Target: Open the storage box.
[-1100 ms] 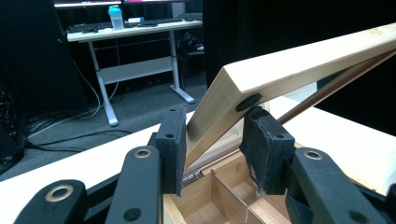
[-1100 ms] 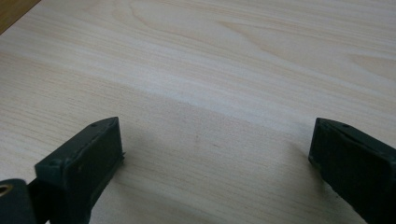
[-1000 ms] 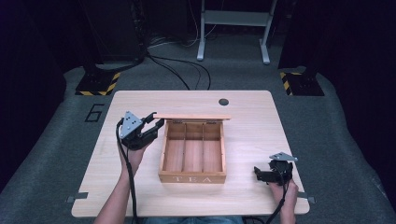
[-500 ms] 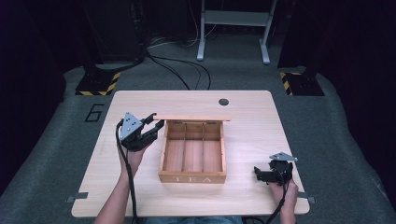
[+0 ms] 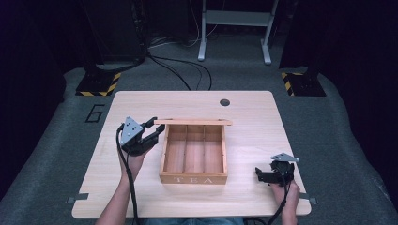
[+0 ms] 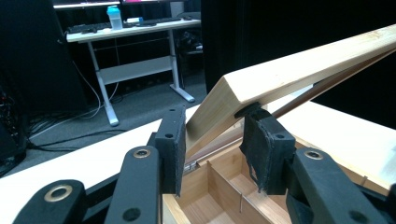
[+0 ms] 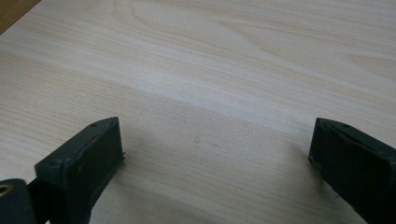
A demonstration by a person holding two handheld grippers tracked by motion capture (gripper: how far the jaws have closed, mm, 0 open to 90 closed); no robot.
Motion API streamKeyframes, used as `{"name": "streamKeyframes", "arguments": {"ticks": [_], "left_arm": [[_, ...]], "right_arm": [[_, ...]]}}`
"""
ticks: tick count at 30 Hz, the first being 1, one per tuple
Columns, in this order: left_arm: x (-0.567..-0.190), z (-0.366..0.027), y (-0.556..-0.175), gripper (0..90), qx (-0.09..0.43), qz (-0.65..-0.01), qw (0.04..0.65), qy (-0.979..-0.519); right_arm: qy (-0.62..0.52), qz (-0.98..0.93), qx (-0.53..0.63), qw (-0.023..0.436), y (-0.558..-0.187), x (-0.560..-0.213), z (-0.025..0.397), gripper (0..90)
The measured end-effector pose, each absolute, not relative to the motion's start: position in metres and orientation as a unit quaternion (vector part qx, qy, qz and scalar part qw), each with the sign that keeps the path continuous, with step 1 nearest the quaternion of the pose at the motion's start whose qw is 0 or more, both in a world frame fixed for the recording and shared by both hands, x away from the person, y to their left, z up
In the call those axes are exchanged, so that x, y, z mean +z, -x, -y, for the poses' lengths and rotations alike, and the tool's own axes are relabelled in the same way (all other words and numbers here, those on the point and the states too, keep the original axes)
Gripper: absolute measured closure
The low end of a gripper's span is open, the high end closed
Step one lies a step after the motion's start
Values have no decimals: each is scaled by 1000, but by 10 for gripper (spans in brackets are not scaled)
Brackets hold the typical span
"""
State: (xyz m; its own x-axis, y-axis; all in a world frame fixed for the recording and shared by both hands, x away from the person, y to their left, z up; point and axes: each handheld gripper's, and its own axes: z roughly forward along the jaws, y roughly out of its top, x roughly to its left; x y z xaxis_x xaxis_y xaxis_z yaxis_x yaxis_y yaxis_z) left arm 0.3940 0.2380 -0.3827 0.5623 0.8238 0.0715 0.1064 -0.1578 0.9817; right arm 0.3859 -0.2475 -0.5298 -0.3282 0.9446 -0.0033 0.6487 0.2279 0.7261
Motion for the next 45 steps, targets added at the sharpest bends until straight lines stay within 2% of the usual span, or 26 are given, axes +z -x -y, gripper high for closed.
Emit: {"name": "streamKeyframes", "arguments": {"ticks": [20,45], "left_arm": [[-406,-242,-374,580,313,-329,557,-696],[-456,-250,-354,515,265,-316,559,-720]], "right_arm": [[-532,-749,321,230,-386,-530,247,23],[-532,-749,321,230,-386,-530,247,23]]}}
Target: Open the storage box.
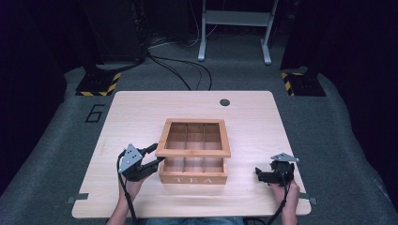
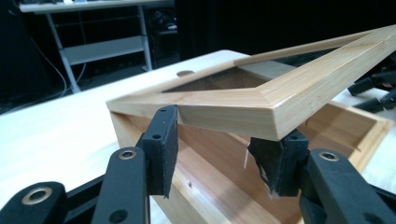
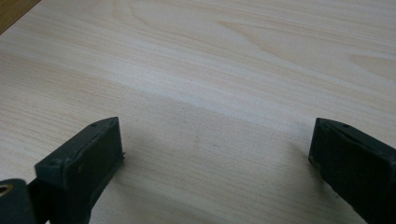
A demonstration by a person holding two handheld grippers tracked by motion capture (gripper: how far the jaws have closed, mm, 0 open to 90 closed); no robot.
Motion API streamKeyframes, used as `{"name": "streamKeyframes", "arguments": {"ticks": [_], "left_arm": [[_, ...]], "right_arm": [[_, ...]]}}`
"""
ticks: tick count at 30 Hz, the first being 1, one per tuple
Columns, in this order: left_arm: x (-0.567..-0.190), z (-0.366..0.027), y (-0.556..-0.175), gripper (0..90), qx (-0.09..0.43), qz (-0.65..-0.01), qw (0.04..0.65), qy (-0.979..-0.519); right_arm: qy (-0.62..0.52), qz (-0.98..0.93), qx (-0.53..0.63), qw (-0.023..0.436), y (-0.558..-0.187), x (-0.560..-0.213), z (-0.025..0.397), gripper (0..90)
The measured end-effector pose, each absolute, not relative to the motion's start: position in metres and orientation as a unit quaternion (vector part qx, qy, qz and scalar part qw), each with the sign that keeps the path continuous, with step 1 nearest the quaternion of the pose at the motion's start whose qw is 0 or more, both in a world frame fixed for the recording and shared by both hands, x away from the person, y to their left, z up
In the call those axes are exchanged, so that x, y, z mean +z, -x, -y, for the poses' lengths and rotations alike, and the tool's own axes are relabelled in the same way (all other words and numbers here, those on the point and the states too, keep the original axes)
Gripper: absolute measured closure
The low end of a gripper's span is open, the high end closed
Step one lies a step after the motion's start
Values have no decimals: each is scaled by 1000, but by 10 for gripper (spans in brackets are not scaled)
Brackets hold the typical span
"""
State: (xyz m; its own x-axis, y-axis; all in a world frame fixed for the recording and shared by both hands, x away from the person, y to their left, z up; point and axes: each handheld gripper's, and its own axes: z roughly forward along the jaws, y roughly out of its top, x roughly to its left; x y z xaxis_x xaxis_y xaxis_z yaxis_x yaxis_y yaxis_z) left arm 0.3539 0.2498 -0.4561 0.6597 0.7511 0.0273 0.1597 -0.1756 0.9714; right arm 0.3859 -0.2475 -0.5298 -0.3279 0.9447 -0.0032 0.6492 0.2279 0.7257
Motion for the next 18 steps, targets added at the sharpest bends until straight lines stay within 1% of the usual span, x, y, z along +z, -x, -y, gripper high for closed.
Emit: {"name": "streamKeyframes", "arguments": {"ticks": [13,18], "left_arm": [[-483,-250,-350,495,243,-327,558,-723],[-493,-249,-350,499,233,-327,549,-733]], "right_arm": [[-533,-748,321,229,-386,-530,247,23],[-533,-748,321,230,-386,-530,247,23]]}}
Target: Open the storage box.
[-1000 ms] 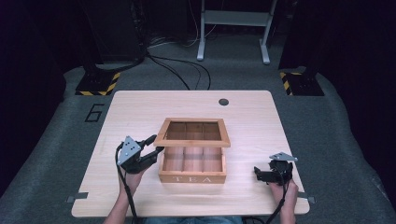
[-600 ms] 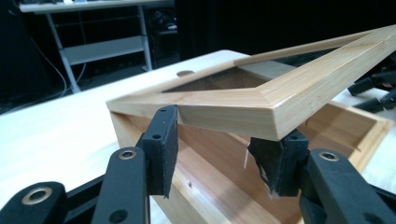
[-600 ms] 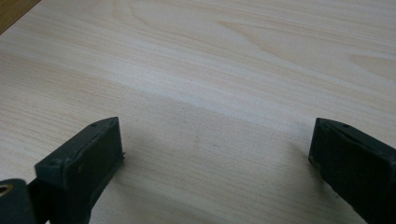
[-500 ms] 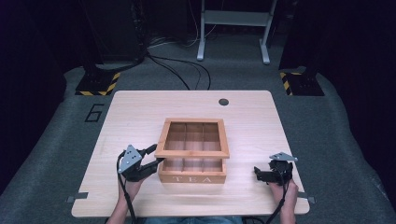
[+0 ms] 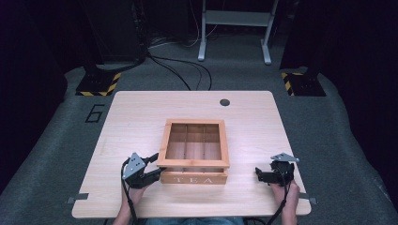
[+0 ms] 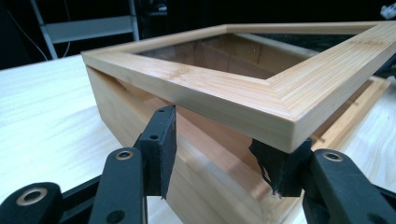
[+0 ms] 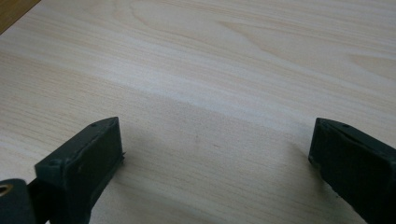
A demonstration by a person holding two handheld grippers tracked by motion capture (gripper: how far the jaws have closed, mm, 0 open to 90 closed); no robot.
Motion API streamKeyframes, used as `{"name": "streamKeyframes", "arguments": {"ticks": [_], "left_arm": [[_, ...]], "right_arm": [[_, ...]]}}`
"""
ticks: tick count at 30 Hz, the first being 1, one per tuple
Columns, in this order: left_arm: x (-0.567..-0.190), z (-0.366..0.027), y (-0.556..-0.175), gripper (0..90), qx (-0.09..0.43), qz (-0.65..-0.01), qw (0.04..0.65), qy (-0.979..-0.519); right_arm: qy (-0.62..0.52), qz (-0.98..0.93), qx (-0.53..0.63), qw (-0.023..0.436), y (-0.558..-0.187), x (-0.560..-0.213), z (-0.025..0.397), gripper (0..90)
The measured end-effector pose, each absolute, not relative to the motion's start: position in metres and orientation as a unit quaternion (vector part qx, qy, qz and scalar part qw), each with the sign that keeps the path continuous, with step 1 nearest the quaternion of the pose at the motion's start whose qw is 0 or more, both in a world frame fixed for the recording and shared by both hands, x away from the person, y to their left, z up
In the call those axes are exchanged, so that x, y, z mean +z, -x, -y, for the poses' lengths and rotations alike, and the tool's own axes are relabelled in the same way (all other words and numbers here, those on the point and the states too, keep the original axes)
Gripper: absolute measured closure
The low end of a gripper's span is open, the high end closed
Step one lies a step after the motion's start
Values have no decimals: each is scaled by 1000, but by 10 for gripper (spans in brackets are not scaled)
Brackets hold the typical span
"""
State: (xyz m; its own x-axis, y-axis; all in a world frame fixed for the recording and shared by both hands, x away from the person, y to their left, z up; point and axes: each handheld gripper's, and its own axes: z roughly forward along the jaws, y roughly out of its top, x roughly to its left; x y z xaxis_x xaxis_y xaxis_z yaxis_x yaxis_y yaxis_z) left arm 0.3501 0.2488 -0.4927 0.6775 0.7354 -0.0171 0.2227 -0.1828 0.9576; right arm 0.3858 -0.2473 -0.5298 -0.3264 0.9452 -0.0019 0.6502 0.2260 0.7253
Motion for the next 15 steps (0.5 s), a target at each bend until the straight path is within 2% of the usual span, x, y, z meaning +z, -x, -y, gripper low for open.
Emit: {"name": "streamKeyframes", "arguments": {"ticks": [10,15], "left_arm": [[-501,-251,-350,464,208,-328,543,-744],[-497,-254,-348,405,194,-318,541,-754]], "right_arm": [[-532,-749,321,230,-386,-530,247,23],[-532,-749,321,230,-386,-530,247,23]]}}
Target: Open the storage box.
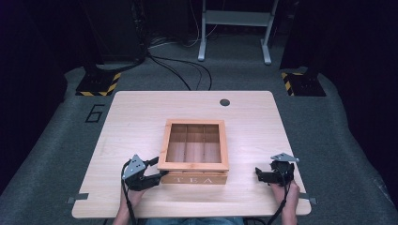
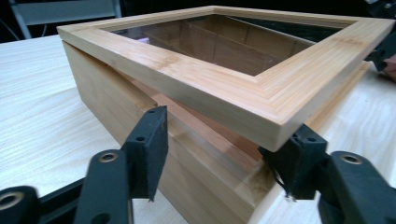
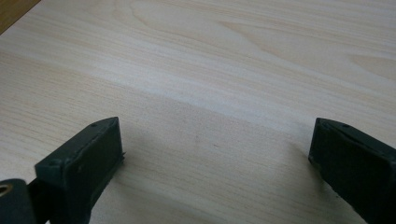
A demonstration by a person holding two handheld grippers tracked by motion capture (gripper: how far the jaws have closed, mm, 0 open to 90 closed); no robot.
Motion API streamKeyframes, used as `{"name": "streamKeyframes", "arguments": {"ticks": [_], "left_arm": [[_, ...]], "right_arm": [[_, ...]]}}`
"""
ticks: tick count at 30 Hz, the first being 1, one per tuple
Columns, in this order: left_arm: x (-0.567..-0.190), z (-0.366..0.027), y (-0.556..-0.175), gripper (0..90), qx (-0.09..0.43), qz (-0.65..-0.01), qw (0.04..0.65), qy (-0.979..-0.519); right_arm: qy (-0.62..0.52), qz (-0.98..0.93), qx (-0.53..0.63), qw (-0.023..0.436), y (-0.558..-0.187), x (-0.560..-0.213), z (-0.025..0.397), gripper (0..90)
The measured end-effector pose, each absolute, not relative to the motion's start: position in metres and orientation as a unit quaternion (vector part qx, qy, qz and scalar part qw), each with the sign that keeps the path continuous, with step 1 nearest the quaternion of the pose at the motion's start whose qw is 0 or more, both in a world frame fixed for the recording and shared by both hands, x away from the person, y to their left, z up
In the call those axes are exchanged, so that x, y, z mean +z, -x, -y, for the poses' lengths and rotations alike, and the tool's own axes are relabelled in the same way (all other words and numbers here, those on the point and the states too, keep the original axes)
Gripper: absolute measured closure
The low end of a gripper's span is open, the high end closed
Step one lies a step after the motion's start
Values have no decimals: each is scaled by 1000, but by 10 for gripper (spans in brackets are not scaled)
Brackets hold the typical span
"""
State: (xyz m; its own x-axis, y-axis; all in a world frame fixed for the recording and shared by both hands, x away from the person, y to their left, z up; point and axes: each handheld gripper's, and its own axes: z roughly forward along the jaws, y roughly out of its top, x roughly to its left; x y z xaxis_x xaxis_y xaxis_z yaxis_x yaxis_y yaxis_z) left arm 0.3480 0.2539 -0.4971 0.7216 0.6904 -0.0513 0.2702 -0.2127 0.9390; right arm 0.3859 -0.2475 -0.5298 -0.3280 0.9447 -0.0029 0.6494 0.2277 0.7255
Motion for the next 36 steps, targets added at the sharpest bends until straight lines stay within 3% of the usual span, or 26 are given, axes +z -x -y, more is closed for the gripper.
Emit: {"name": "streamKeyframes", "arguments": {"ticks": [6,7,10,18,21,24,36], "left_arm": [[-495,-254,-346,316,182,-311,538,-762],[-495,-254,-346,264,178,-312,533,-766],[-499,-250,-344,219,182,-307,502,-788],[-509,-253,-342,73,176,-336,491,-784],[-514,-262,-339,12,168,-359,456,-796],[-521,-274,-337,1,173,-378,419,-807],[-530,-307,-337,0,185,-443,370,-795]], "right_arm": [[-532,-749,321,230,-386,-530,247,23],[-532,-749,321,230,-386,-530,247,23],[-532,-749,321,230,-386,-530,247,23],[-532,-749,321,231,-386,-530,247,27],[-533,-748,322,230,-386,-530,247,27],[-533,-748,321,230,-386,-530,247,27],[-535,-747,321,229,-385,-530,247,27]]}}
